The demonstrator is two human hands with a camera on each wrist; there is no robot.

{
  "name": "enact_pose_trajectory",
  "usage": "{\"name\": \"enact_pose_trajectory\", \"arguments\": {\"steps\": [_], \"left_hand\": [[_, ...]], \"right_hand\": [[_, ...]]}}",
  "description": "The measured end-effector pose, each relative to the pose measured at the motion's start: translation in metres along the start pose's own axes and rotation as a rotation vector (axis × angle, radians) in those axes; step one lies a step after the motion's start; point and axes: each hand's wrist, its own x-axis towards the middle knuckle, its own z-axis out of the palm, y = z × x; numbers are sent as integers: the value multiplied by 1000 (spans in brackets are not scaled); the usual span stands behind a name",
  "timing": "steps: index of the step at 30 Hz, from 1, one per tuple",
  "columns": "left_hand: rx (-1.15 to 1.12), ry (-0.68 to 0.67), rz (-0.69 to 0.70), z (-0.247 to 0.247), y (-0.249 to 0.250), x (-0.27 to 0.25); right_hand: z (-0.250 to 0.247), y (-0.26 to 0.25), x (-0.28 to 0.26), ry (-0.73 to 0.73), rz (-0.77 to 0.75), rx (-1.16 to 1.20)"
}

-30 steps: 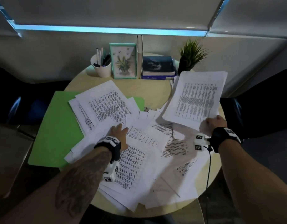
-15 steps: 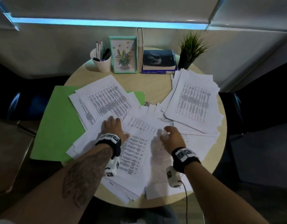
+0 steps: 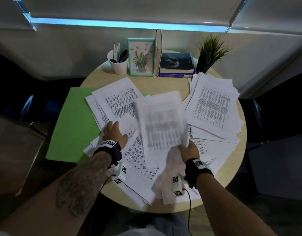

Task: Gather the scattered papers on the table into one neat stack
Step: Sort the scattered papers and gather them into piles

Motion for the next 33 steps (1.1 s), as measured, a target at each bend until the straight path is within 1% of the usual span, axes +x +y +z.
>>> {"name": "enact_pose_trajectory", "arguments": {"steps": [1, 3, 4, 6, 8, 10, 12, 14, 17, 19, 22, 24, 26, 28, 29, 30, 33], "left_hand": [[30, -18, 10, 1, -2, -1], [114, -51, 52, 3, -3, -3], [153, -64, 78, 4, -2, -5], [212, -89, 123, 5, 2, -9], [238, -144, 148, 10, 7, -10], [188, -216, 154, 15, 14, -11], [75, -279, 92, 17, 21, -12], [-28, -305, 38, 19, 25, -12], [-172, -345, 6, 20, 25, -11], [-295, -321, -12, 21, 23, -9], [-468, -279, -42, 15, 20, -9], [-589, -269, -80, 14, 15, -6], [-750, -304, -152, 15, 7, -2], [-847, -340, -196, 17, 6, -2], [-827, -322, -192, 14, 8, -4], [-762, -270, -168, 11, 8, -6], [-364, 8, -125, 5, 1, -3]], "right_hand": [[-4, 5, -2, -19, 65, 34], [-8, 12, -8, -91, 143, -47], [-9, 14, -11, -97, 149, -94], [-4, 16, -17, -84, 116, -97], [5, 14, -22, -70, 75, -112], [16, 9, -27, -65, 50, -187], [27, 5, -32, -58, 24, -248], [36, -1, -37, -64, -17, -279], [43, -8, -37, -62, -26, -203], [43, -10, -35, -32, -20, -121], [37, -8, -29, 86, -1, -27], [33, -9, -26, 123, 25, 90], [31, -15, -21, 73, 58, 195], [28, -23, -15, -9, 57, 174], [27, -27, -11, -28, 42, 141], [24, -31, -8, -33, 23, 114], [16, -40, 2, -31, -18, 25]]}}
